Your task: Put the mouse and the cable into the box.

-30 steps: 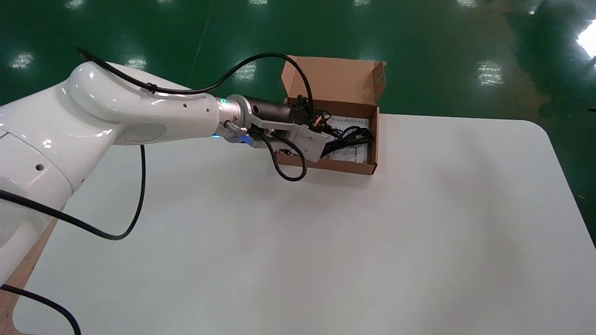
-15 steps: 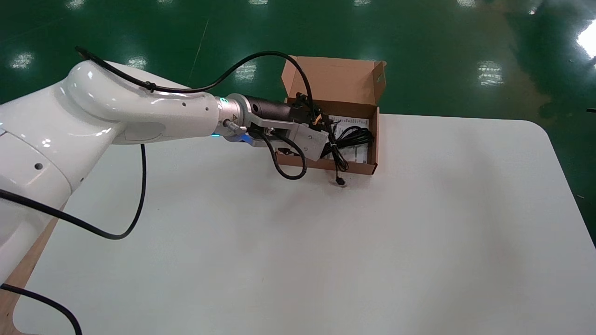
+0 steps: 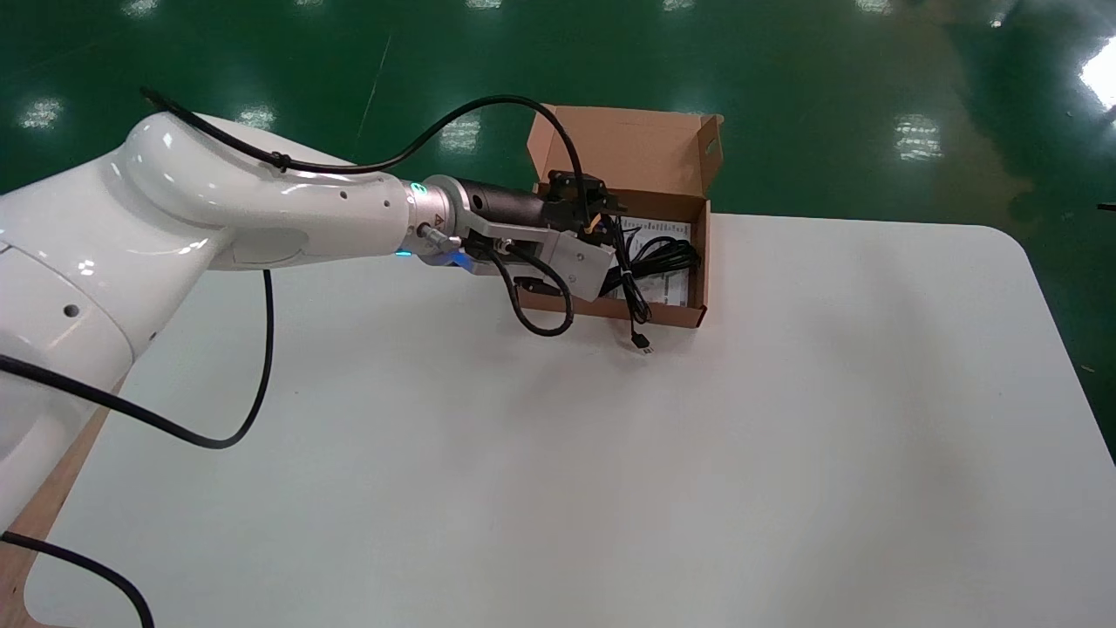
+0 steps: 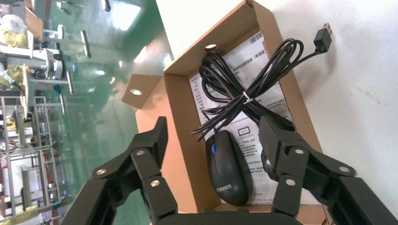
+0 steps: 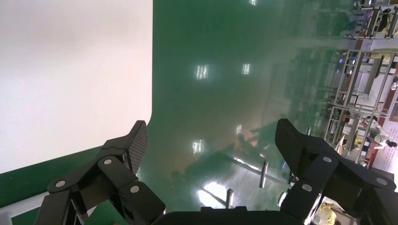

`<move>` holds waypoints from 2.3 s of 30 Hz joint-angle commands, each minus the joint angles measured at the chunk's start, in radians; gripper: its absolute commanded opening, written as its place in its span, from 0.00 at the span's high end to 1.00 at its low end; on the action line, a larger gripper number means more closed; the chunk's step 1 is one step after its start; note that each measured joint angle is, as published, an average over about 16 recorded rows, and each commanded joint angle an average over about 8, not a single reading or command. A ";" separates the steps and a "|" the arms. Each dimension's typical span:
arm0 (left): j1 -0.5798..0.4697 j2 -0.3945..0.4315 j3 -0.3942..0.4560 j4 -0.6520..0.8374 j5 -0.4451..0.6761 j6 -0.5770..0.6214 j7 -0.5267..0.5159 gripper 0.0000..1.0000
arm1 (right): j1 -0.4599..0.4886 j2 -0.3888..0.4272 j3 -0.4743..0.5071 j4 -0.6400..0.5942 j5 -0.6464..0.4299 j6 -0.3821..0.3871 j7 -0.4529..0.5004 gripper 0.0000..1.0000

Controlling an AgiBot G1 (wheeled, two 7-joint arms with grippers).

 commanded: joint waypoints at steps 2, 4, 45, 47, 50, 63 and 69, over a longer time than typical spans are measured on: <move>0.010 -0.011 -0.014 -0.012 -0.007 0.011 -0.015 0.00 | -0.015 0.002 0.007 0.018 0.013 -0.006 0.018 0.00; 0.030 -0.033 -0.040 -0.036 -0.019 0.031 -0.045 0.00 | -0.043 0.006 0.020 0.052 0.037 -0.017 0.054 0.00; 0.500 -0.551 -0.662 -0.607 -0.328 0.517 -0.747 0.00 | -0.717 0.098 0.341 0.874 0.616 -0.296 0.905 0.00; 0.523 -0.576 -0.693 -0.635 -0.343 0.540 -0.782 0.00 | -0.751 0.102 0.357 0.915 0.645 -0.309 0.947 0.00; 0.557 -0.614 -0.738 -0.677 -0.366 0.576 -0.833 0.00 | -0.800 0.109 0.381 0.975 0.687 -0.330 1.010 0.00; 0.682 -0.751 -0.904 -0.828 -0.448 0.705 -1.012 0.00 | -0.979 0.133 0.466 1.193 0.841 -0.404 1.228 0.00; 0.689 -0.758 -0.912 -0.836 -0.454 0.712 -1.016 0.00 | -0.990 0.135 0.472 1.204 0.851 -0.408 1.233 0.00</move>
